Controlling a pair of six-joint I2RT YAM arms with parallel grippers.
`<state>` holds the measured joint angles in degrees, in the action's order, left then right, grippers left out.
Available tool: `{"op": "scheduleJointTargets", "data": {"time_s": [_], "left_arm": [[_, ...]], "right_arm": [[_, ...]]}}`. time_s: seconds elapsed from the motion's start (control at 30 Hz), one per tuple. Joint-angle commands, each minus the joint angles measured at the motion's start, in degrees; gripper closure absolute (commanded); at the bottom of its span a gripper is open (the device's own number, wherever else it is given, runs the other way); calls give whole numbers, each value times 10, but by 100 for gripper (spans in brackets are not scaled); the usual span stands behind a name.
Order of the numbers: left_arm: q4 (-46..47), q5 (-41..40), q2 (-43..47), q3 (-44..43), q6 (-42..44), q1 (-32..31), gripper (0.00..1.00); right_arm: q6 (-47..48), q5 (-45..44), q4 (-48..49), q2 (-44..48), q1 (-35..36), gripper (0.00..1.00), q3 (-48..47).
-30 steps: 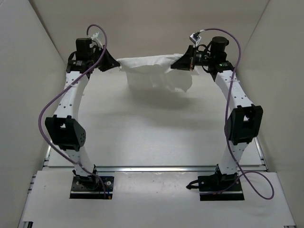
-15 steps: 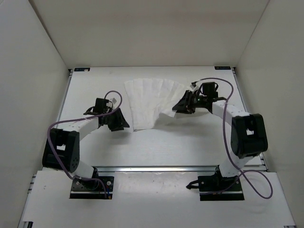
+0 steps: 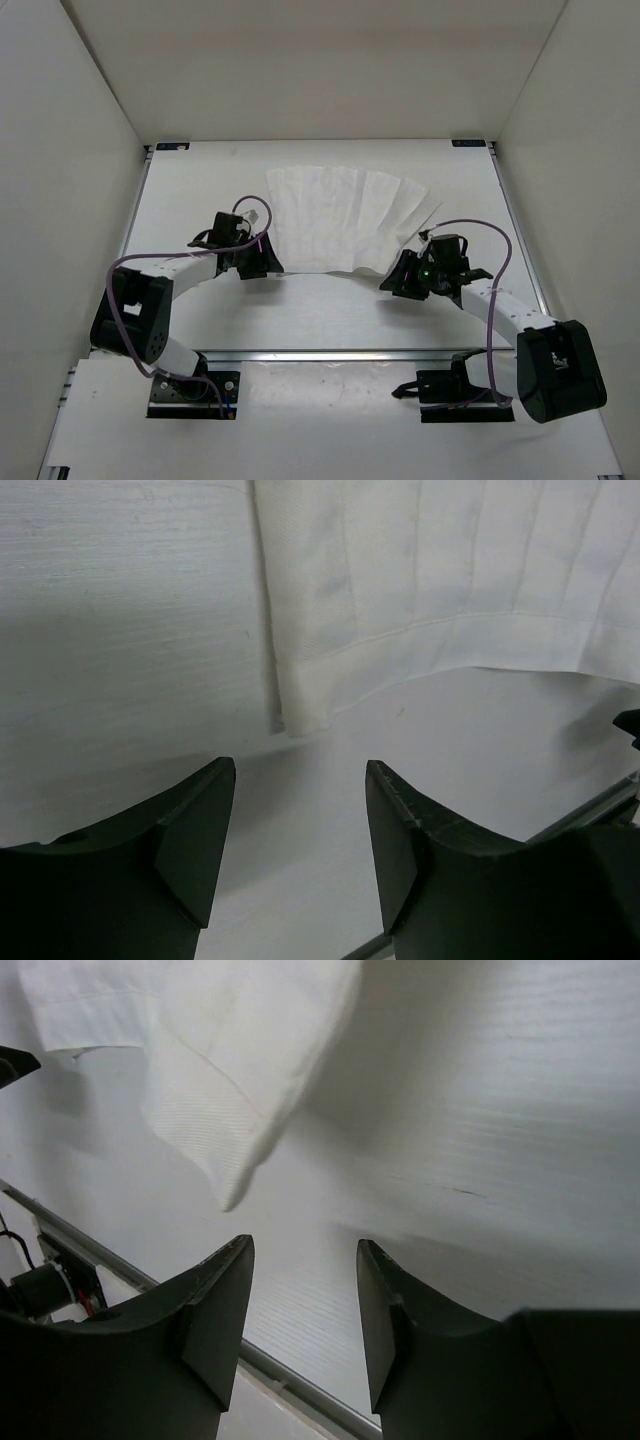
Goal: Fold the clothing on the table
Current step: Flatten the skirt out, then fold the skirt
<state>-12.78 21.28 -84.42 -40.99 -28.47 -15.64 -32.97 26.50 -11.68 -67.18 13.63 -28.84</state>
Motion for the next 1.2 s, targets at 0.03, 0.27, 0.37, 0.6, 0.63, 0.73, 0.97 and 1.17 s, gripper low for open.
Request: {"op": "scheduleJointTargets", "data": {"time_s": [0.03, 0.27, 0.37, 0.6, 0.63, 0.73, 0.97, 1.17], "left_arm": [[29, -37, -30, -15, 1, -8, 33], [29, -36, -48, -23, 1, -9, 33], [29, -30, -46, -22, 0, -8, 33], [33, -33, -45, -15, -5, -11, 33], [35, -34, -43, -15, -6, -11, 32], [37, -35, -43, -12, -5, -11, 32], [47, -33, -38, -1, -16, -13, 32], [51, -20, -76, -31, -19, -28, 32]], "right_arm": [[-10, -17, 84, 5, -5, 57, 25], [-45, 40, 160, 6, -33, 49, 38], [-57, 53, 171, 20, -38, 48, 42], [-70, 50, 191, -15, -42, 45, 27], [-75, 44, 194, -23, -39, 47, 26], [-76, 20, 206, -49, -28, 58, 10], [-85, -10, 221, -32, -27, 100, 25], [-83, -5, 221, -26, -37, 100, 37]]}}
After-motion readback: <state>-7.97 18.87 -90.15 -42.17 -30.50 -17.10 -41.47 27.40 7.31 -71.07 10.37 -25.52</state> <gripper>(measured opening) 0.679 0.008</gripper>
